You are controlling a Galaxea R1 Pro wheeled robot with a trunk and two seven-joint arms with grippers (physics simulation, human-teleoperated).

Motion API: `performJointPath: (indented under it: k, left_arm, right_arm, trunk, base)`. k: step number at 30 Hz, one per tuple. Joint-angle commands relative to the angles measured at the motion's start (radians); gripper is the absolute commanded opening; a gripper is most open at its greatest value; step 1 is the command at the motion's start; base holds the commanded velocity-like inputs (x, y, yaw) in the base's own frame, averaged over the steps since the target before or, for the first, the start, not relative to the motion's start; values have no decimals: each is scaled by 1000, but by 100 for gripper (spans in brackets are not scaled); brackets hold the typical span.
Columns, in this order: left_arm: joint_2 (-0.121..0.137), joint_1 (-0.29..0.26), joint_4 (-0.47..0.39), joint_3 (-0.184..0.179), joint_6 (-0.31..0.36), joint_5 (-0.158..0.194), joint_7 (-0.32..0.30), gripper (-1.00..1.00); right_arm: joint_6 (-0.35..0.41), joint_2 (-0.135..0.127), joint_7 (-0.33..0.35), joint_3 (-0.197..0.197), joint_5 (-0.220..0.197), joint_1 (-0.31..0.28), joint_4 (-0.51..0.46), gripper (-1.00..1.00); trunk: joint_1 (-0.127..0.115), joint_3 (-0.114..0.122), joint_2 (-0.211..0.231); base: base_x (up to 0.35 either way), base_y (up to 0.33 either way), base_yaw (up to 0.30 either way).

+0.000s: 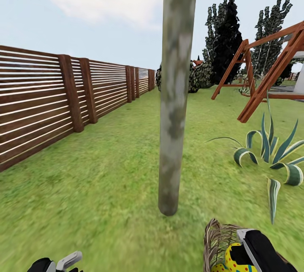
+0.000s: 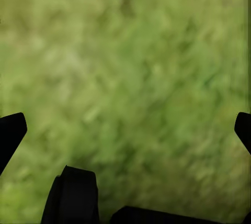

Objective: Take the three Easter eggs out of the wicker basket on the lawn in the garden, then place them on the lawn next to a single tree (choose any tree) so that all three eggs are next to the same tree and none are left in the basket.

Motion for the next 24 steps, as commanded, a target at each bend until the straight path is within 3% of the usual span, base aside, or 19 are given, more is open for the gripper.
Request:
performJointPath:
  k: [1, 9, 16, 24]
  left_arm:
    - [0, 0, -1, 3, 5, -2, -3, 100]
    - [-1, 0, -1, 4, 5, -2, -3, 100]
    - [-3, 0, 1, 3, 5, -2, -3, 100]
    - [-3, 0, 1, 3, 5, -2, -3, 100]
  right_arm:
    - [4, 1, 5, -1, 5, 0, -1, -100]
    - [5, -8, 6, -2, 4, 0, -2, -100]
    - [6, -8, 6, -2, 5, 0, -2, -100]
    - [6, -1, 5, -1, 5, 0, -2, -100]
  trunk:
    - [-4, 3, 7]
    - [-8, 14, 14]
    - [-35, 43, 63]
    - [-65, 69, 119]
  base:
    - [0, 0, -105]
    - [0, 0, -217]
    - [0, 0, -225]
    - [0, 0, -24]
